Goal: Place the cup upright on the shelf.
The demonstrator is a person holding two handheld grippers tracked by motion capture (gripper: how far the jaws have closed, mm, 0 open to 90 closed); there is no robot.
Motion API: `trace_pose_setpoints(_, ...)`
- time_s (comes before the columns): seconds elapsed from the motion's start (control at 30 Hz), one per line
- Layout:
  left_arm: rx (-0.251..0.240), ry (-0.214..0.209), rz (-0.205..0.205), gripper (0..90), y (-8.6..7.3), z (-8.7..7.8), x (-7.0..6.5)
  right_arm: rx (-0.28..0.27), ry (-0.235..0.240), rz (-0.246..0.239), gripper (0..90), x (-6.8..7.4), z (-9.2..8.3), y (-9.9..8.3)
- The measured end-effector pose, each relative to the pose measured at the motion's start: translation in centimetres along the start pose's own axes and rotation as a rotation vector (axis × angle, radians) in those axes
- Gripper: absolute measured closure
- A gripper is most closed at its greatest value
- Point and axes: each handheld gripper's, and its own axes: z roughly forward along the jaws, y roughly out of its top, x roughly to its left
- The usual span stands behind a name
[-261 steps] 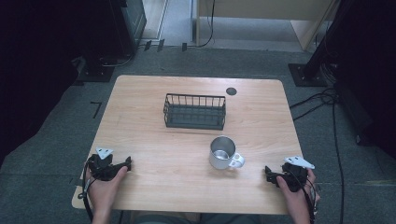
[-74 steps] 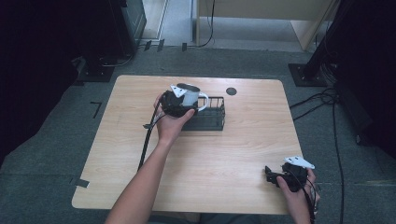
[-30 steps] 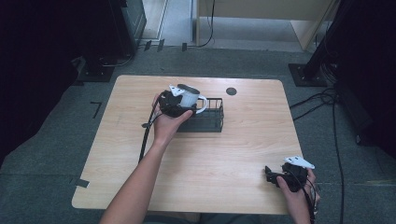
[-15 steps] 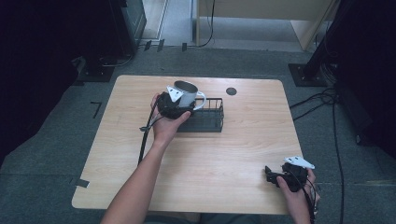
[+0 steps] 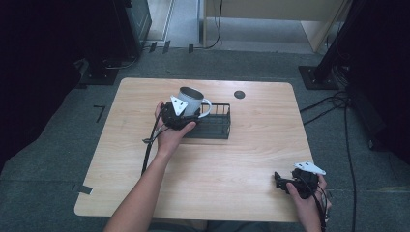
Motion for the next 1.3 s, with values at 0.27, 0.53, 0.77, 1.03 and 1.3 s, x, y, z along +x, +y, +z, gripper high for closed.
trace_pose_setpoints(0.27, 0.003, -0.01, 0.032, 8.6, 0.0, 0.2, -0.1, 0.0, 0.0, 0.0, 0.0, 0.0, 0.0, 0.0)
trace_pose_setpoints(0.53, 0.082, -0.046, -0.028, 7.6, 0.6, -0.1, 0.4, 0.0, 0.0, 0.0, 0.0, 0.0, 0.0, 0.0)
trace_pose_setpoints(0.77, 0.15, -0.085, -0.039, 2.0, 1.1, 0.0, 0.8, 0.0, 0.0, 0.0, 0.0, 0.0, 0.0, 0.0)
trace_pose_setpoints(1.03, 0.197, -0.112, -0.027, 4.8, 1.2, 0.1, 1.0, 0.0, 0.0, 0.0, 0.0, 0.0, 0.0, 0.0)
trace_pose_setpoints(1.3, 0.143, -0.107, 0.024, 8.5, 1.3, -0.4, 1.1, 0.0, 0.0, 0.0, 0.0, 0.0, 0.0, 0.0)
